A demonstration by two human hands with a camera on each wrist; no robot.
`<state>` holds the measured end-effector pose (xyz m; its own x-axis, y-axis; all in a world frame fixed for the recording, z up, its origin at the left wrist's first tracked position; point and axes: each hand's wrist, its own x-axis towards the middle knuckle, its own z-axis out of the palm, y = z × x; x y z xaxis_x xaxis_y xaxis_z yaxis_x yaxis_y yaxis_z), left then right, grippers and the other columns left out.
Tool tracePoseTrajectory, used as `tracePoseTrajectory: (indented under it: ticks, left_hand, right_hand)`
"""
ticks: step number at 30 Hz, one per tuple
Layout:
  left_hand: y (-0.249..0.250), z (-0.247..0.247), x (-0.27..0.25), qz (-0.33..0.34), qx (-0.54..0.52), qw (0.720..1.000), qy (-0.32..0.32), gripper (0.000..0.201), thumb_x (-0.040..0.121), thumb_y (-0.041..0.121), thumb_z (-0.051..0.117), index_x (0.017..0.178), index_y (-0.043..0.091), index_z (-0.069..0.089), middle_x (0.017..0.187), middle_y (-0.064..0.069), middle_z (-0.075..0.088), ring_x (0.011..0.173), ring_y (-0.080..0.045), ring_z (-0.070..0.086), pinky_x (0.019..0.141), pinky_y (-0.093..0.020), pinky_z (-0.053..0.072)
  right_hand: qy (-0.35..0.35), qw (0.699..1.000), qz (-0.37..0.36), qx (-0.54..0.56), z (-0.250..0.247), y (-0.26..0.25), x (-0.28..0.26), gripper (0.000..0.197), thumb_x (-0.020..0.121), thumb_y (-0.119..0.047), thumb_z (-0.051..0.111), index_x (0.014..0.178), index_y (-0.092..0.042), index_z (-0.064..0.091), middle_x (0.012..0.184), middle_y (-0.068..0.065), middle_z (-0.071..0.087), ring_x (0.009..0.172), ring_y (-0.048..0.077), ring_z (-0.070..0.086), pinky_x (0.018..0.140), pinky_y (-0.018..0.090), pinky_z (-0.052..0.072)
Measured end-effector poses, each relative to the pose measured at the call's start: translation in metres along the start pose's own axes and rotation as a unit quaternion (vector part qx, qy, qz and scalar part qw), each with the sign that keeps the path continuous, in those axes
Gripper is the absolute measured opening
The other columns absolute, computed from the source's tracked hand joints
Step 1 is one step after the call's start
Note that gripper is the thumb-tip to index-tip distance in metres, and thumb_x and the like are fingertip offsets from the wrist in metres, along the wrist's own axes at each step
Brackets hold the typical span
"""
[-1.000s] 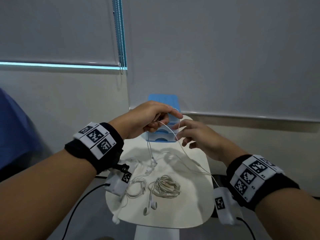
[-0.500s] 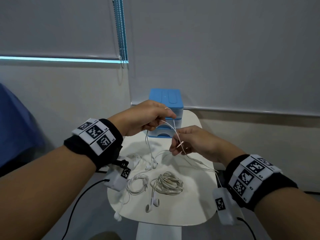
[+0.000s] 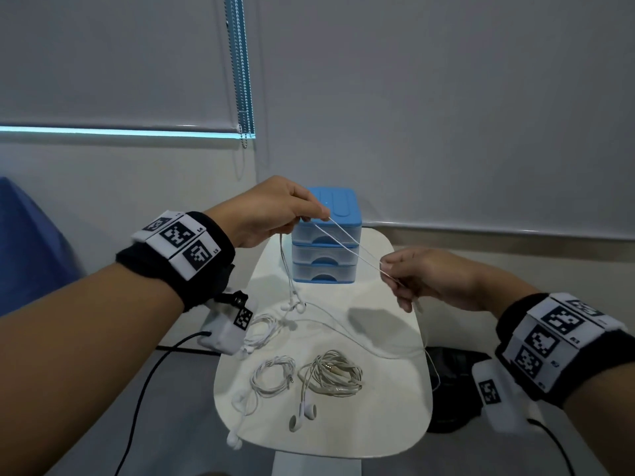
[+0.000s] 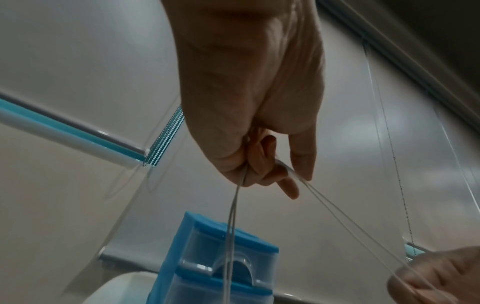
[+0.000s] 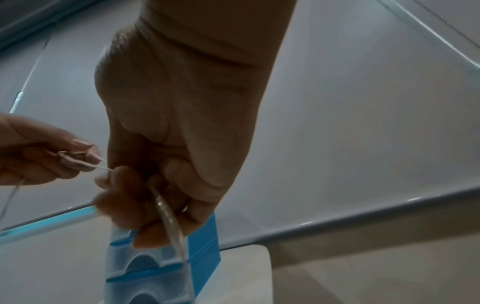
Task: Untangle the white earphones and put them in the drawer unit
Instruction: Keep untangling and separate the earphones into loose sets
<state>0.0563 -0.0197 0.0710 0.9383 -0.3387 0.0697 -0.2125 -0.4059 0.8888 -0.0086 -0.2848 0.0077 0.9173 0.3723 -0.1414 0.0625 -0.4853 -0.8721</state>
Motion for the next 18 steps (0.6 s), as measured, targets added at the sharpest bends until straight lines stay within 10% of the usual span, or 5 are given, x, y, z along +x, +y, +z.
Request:
tracePoseTrajectory:
  ticks: [5,11,18]
  left_hand:
    - [0.022,-0.012,-0.004,0.025,0.092,0.993,-0.074,0.024,0.087,0.03,0.081,0.096,0.007,0.082,0.066,0.008,0.055,0.056,-0.009,0.036,0.052,-0.021,0.031]
    - [0.046,-0.026,-0.007,0.06,0.201,0.972,-0.107,0.036,0.1,0.038,0.066,0.084,0.008,0.077,0.056,0.009,0.039,0.051,-0.008,0.033,0.054,-0.024,0.032]
    - [0.053,-0.036,-0.01,0.056,0.181,0.977,-0.096,0.038,0.105,0.037,0.057,0.084,0.01,0.07,0.061,0.004,0.035,0.051,-0.012,0.029,0.049,-0.024,0.027]
  right_hand:
    - [0.036,0.999,0.01,0.009,-0.032,-0.014,-0.013,0.029,0.107,-0.011,0.046,0.078,-0.009,0.045,0.064,0.001,0.023,0.054,0.013,0.019,0.046,0.021,0.022]
    - [0.21,0.974,-0.079,-0.028,-0.084,-0.051,-0.03,0.038,0.107,-0.011,0.046,0.069,-0.014,0.04,0.055,-0.004,0.028,0.049,0.012,0.02,0.043,0.022,0.017]
    - [0.47,0.871,-0.108,-0.093,-0.12,-0.058,-0.038,0.036,0.092,-0.039,0.055,0.067,-0.016,0.064,0.059,0.001,0.041,0.059,0.021,0.036,0.06,0.037,0.031]
